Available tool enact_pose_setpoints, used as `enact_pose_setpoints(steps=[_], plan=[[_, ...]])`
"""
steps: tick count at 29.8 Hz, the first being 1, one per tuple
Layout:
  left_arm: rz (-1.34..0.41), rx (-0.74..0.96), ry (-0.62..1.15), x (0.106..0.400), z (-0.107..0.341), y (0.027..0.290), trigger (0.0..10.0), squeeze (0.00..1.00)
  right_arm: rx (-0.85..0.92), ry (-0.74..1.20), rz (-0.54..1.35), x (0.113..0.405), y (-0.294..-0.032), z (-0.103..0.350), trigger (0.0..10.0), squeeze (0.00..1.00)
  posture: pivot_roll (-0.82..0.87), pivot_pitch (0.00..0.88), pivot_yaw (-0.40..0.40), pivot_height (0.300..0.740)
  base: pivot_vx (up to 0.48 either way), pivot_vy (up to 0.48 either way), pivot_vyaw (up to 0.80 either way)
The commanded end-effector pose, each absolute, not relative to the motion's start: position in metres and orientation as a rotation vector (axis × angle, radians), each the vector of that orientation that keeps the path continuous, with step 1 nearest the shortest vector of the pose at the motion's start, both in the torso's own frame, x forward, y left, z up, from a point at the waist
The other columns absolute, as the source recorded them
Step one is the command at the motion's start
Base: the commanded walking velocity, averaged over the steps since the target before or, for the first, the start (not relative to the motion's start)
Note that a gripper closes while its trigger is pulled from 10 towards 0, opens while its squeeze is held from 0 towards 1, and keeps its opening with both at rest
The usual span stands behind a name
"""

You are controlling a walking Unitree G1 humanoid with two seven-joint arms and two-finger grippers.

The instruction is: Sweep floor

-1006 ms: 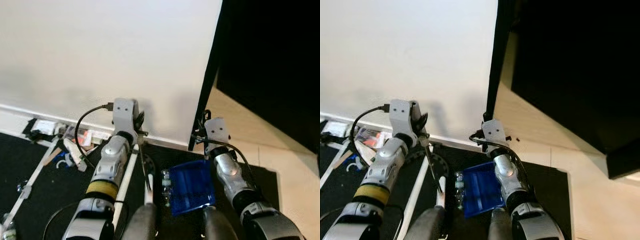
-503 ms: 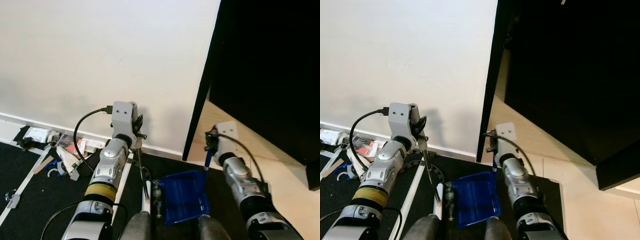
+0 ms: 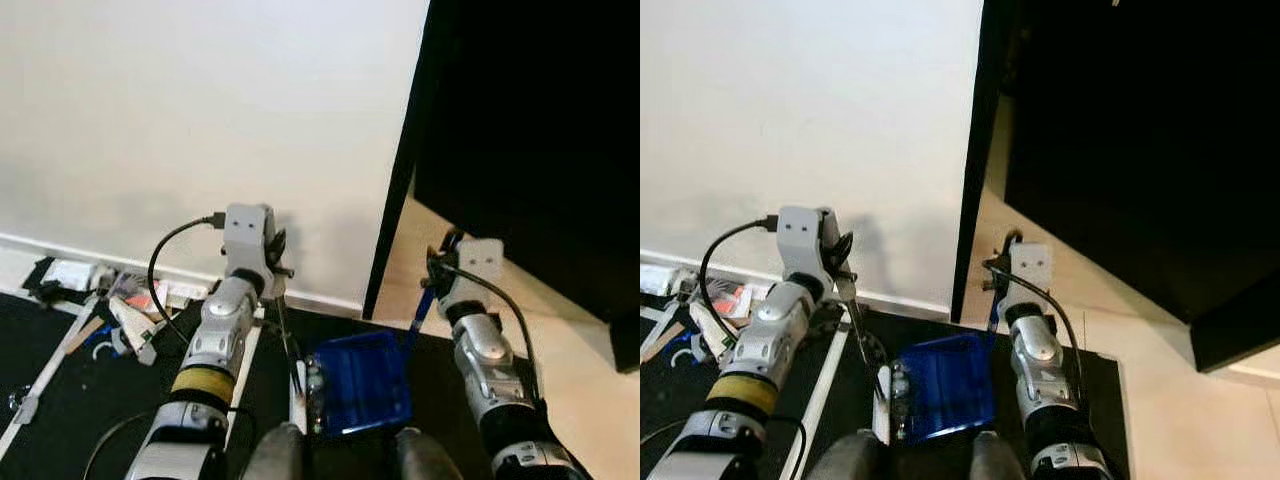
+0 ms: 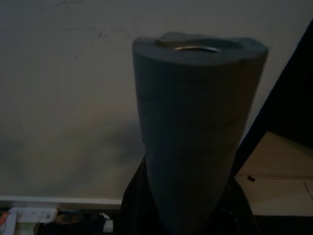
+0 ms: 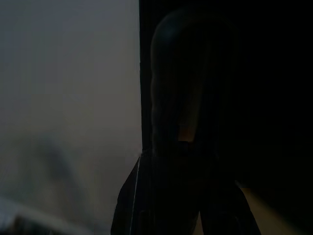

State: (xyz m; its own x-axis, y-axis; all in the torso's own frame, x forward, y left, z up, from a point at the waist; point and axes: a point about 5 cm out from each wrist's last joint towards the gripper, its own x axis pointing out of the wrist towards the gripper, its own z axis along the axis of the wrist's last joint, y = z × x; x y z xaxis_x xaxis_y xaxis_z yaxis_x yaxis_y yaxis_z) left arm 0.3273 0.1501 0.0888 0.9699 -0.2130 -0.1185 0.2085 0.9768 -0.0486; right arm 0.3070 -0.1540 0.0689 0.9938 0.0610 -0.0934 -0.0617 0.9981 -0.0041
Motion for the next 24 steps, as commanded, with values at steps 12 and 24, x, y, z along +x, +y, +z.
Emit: enact_pose_setpoints(steps=[12,24], plan=[[-0.207,-0.093,0.033,0.342,0.117,0.132,10.0,0.00,-0.142,0.195,0.214,0.284,-0.112,0.034,10.0,0.00,0.14,0.118,0.042,0.740,0.000,0.000,0.00],[-0.270,-0.163,0.003,0.337,0.138,0.117,10.0,0.00,-0.059,0.208,0.071,0.290,-0.120,0.031,10.0,0.00,0.14,0.116,0.052,0.740,0.000,0.000,0.00]])
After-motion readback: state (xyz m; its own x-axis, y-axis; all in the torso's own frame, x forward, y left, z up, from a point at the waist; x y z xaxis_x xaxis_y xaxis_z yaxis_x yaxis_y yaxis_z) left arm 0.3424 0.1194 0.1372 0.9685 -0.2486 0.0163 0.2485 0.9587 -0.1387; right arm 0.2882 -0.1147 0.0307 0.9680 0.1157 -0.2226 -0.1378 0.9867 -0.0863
